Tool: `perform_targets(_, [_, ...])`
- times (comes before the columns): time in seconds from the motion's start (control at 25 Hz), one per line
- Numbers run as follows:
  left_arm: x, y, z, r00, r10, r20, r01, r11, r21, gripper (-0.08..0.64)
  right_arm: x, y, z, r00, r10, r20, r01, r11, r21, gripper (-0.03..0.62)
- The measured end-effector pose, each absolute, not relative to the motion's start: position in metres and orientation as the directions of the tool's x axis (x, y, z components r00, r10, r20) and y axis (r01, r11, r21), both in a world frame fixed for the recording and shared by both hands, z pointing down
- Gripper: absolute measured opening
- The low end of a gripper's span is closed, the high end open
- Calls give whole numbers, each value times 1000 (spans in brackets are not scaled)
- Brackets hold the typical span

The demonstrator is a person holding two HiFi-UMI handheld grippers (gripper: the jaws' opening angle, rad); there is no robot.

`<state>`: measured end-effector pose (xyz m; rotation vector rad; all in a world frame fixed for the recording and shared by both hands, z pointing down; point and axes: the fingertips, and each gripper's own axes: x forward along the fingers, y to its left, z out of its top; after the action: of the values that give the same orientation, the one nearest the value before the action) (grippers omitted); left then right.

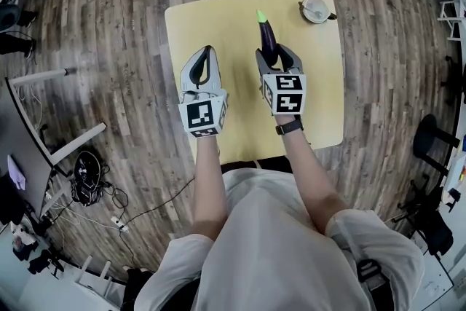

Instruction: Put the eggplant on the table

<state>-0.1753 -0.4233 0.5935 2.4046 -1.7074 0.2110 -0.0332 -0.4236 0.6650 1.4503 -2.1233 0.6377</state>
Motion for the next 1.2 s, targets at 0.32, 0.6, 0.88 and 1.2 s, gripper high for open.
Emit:
perform_targets(0.32, [-179,-435,627,323,-914,245,-946,-318,63,3,-35,-432,725,-301,-641,706,-940,325,-105,216])
perform_targets(0.6, [-175,-436,643,326,-912,247,-943,-332,22,3,-36,-431,765,-284,-567,773,-936,339,-95,217])
perform_targets(0.88, [-173,-436,638,319,-919,233,-947,-321,34,3,-35,-428,785,-277,-501,820,-937,329,-116,217])
perform_targets(1.2, [-176,-429,633,299,-925,234,-954,-299,39,5,-40,-434,797,-270,-447,853,-926,363,-104,218])
